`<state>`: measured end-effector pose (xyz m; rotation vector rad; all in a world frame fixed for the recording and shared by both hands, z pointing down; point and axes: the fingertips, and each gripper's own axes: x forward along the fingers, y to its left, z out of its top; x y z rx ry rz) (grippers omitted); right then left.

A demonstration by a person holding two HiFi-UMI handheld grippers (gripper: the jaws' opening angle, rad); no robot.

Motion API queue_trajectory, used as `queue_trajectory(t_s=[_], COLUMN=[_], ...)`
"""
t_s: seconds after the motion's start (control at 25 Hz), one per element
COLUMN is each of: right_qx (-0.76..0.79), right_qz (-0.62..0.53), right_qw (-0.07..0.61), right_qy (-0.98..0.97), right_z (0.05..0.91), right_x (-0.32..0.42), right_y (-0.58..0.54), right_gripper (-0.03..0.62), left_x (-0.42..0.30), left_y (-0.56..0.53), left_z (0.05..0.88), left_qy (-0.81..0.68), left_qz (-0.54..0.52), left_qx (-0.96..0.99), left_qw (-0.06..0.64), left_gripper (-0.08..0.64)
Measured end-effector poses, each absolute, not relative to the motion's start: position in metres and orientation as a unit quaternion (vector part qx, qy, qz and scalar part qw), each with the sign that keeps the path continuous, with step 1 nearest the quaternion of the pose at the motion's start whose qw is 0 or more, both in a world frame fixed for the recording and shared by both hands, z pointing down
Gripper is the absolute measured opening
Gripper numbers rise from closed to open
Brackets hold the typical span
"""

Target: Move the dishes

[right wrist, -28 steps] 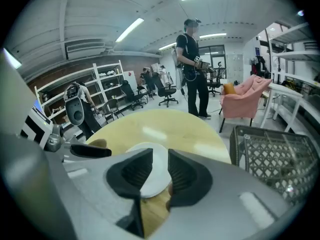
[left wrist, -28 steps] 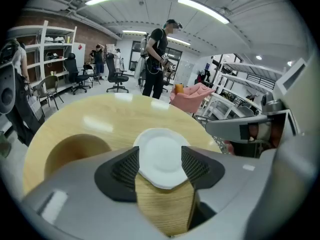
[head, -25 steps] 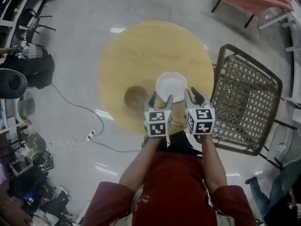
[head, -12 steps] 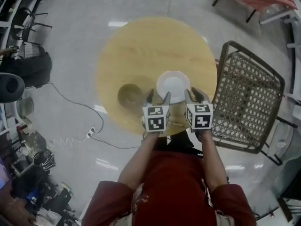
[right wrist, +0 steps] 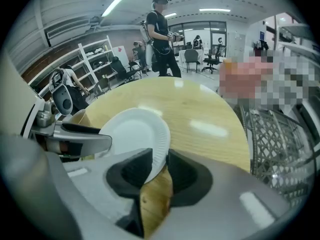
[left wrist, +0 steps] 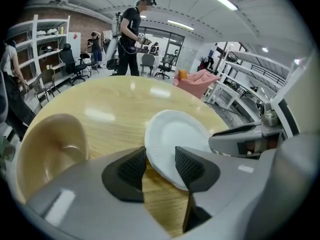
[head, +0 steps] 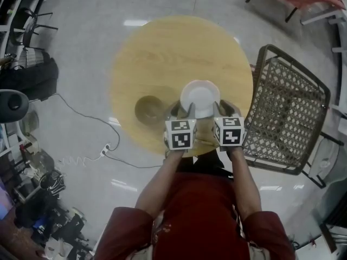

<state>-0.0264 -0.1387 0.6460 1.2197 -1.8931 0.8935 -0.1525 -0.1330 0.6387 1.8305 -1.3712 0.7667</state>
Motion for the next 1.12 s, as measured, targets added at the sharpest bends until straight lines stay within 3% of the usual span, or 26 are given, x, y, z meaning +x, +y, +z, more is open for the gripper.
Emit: queue_trajectory(t_s=[1.12], right_qx=[0.490], right_qz=[0.322], right_qw=[0.342], right_qy=[-0.734], right_z=[0.639], right_x=[-0.030], right_y=[-0.140], right_gripper=[0.005], left_x=[-0.165], left_y=[-0.135], left_z=[0.631], left_qy=[-0.542], left_qz=[0.287], left_qx=[0.708], left_qw=[0.351], left_gripper=[0.061])
